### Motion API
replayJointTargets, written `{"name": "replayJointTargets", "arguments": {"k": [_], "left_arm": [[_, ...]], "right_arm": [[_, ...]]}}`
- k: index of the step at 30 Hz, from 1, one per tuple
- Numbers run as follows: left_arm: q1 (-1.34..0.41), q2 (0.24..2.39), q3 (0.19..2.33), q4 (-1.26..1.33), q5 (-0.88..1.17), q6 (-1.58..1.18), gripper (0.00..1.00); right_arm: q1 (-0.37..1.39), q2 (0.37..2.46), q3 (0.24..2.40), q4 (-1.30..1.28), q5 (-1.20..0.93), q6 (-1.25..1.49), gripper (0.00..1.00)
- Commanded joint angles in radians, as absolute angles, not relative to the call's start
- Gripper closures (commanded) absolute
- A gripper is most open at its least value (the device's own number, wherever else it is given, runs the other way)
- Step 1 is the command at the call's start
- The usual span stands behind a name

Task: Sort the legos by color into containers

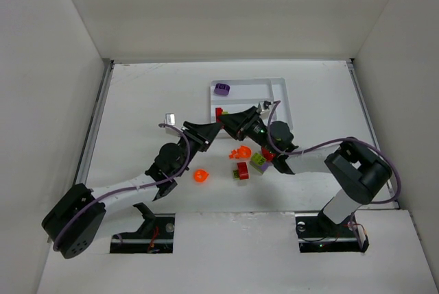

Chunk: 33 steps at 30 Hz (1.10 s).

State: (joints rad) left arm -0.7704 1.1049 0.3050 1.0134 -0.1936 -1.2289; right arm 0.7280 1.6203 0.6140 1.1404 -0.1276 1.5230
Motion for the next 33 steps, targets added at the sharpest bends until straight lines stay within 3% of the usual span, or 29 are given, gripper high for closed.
{"name": "replayJointTargets", "arguments": {"k": [1, 7, 11, 19, 24, 28, 33], "left_arm": [[-0.765, 1.051, 0.282, 1.1, -0.19, -1.207, 0.84], [-0.726, 0.994, 0.227, 1.092, -0.179, -1.236, 0.86], [-0.696, 0.963, 0.201, 1.089, -0.147, -1.29, 0.86], [-0.702, 0.974, 0.207, 1.097, -0.107, -1.322, 0.86], [-0.705, 0.973, 0.198, 1.097, -0.107, -1.322, 0.86], [-0.711, 0.979, 0.199, 1.097, -0.098, -1.322, 0.86], [-0.714, 0.996, 0.202, 1.101, -0.083, -1.331, 0.86]], "right_arm": [[0.736, 1.621, 0.626, 1.22, -0.132, 1.523, 0.7], [0.736, 1.554, 0.623, 1.14, -0.124, 1.435, 0.37], [0.729, 1.522, 0.614, 1.085, -0.118, 1.396, 0.28], [0.734, 1.546, 0.638, 1.046, -0.138, 1.374, 0.34], [0.734, 1.545, 0.641, 1.046, -0.144, 1.373, 0.51], [0.732, 1.546, 0.638, 1.046, -0.146, 1.373, 0.6], [0.734, 1.563, 0.652, 1.054, -0.153, 1.371, 0.54]]}}
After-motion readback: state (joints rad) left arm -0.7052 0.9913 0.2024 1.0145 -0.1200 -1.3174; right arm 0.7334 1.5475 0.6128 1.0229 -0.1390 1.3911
